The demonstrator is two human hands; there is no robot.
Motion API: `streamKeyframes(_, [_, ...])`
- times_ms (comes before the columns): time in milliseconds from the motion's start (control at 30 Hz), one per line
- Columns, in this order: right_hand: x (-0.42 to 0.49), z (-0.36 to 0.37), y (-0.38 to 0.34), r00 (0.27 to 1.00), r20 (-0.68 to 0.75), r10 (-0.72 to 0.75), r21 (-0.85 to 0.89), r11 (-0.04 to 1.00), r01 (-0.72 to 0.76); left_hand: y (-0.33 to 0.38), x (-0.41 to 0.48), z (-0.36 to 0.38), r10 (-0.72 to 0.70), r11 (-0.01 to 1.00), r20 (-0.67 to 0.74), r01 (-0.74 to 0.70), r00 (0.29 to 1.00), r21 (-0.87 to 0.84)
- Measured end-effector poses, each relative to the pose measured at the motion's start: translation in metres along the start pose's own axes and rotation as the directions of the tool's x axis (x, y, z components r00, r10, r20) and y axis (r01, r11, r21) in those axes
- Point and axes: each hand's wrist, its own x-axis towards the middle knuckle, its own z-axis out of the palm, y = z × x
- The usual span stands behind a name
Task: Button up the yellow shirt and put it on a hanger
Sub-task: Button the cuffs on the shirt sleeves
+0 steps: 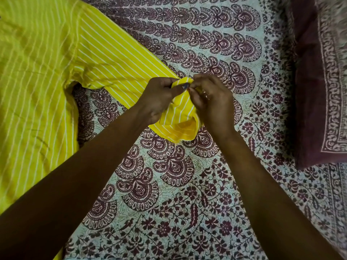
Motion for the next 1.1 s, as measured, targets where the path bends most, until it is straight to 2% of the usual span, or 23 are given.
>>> streamKeyframes(100, [0.001, -0.001, 0.002, 0.998, 0.04, 0.052, 0.042, 0.998, -0.053, 0.001, 0.002, -0.001, 0.019, 1.0, 0.004, -0.019, 1.0, -0.024])
streamKeyframes(167, [0.0, -0.001, 0.003, 0.998, 0.046, 0.042, 0.013, 0.999, -0.043, 0.001, 0.003, -0.003, 0.053, 0.998, 0.017, -0.053, 0.998, 0.028])
streamKeyframes(367, [0.003, 0.001, -0.002, 0.997, -0.044, 0.065, 0.038, 0.997, -0.063, 0.009, 0.003, -0.005, 0.147, 0.982, 0.046, -0.151, 0.988, 0.113])
streamKeyframes(500, [0.002, -0.001, -0.001, 0.999, -0.05, -0.01, 0.023, 1.0, 0.011, 0.012, 0.003, -0.006, 0.088, 0.986, 0.079, -0.098, 0.993, 0.133])
streamKeyframes(667, [-0.002, 0.002, 0.005, 0.993, -0.02, -0.117, -0.07, 0.991, 0.116, 0.011, 0.005, -0.008, -0.006, 0.945, 0.082, -0.021, 0.997, 0.326])
streamKeyframes(767, [0.004, 0.001, 0.004, 0.996, -0.012, -0.09, -0.046, 0.995, 0.09, 0.012, 0.005, -0.006, 0.057, 0.953, 0.046, -0.068, 0.997, 0.296])
streamKeyframes(867, [0.007, -0.001, 0.002, 0.999, 0.003, -0.05, 0.015, 0.999, 0.05, 0.014, 0.004, -0.006, 0.108, 0.961, 0.09, -0.127, 0.99, 0.245])
streamKeyframes(1000, [0.012, -0.004, 0.0, 0.999, 0.013, -0.032, 0.047, 0.998, 0.032, 0.015, 0.003, -0.009, 0.134, 0.937, 0.159, -0.177, 0.978, 0.301])
streamKeyframes(1100, [0.012, -0.004, -0.002, 1.0, 0.017, 0.002, 0.023, 1.0, -0.002, 0.014, 0.005, -0.008, 0.181, 0.927, 0.12, -0.21, 0.976, 0.31])
